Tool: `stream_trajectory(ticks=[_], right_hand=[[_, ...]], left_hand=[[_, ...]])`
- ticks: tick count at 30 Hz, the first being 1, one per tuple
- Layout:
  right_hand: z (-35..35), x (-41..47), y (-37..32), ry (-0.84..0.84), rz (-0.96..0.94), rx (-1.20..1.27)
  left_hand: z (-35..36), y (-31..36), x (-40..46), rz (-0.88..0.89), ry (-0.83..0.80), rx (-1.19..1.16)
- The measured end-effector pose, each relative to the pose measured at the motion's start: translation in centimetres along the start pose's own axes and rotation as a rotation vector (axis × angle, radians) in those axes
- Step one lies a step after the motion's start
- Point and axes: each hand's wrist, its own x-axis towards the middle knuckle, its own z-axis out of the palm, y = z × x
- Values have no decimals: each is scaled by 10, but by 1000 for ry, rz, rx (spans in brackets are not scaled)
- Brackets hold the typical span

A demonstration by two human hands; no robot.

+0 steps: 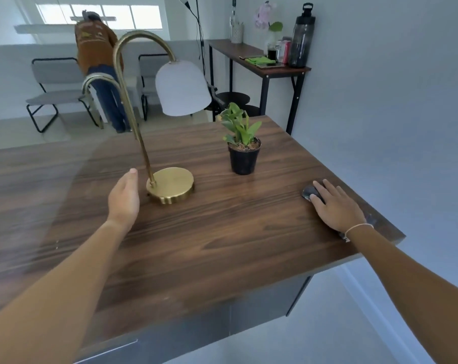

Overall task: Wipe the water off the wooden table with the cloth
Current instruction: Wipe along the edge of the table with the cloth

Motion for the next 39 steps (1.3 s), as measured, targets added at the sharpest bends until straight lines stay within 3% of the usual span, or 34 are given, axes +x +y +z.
stream_trajectory(ticks=[4, 7, 16, 19, 22, 28, 32, 39], right_hand=[[12, -25, -33, 21, -18, 14], [23, -48, -72, 42, -52, 37], [51, -105, -184, -31, -199, 173], [36, -99, -179, -121, -160, 429], [15, -89, -158, -75, -131, 635], [0, -63, -84, 7, -102, 485], [3, -53, -51, 24, -212, 244], [23, -45, -39, -24, -371, 111]], left_hand=[[-33, -14, -22, 159, -87, 307], [-53, -23, -35, 180, -120, 420], [-67, -21, -65, 183, -168, 439], [-57, -13, -76, 195, -192, 440], [-37, -1, -89, 241, -222, 452], [36, 24, -122, 317, -273, 495], [103, 40, -159, 387, -294, 605], [148, 27, -182, 252, -255, 950]])
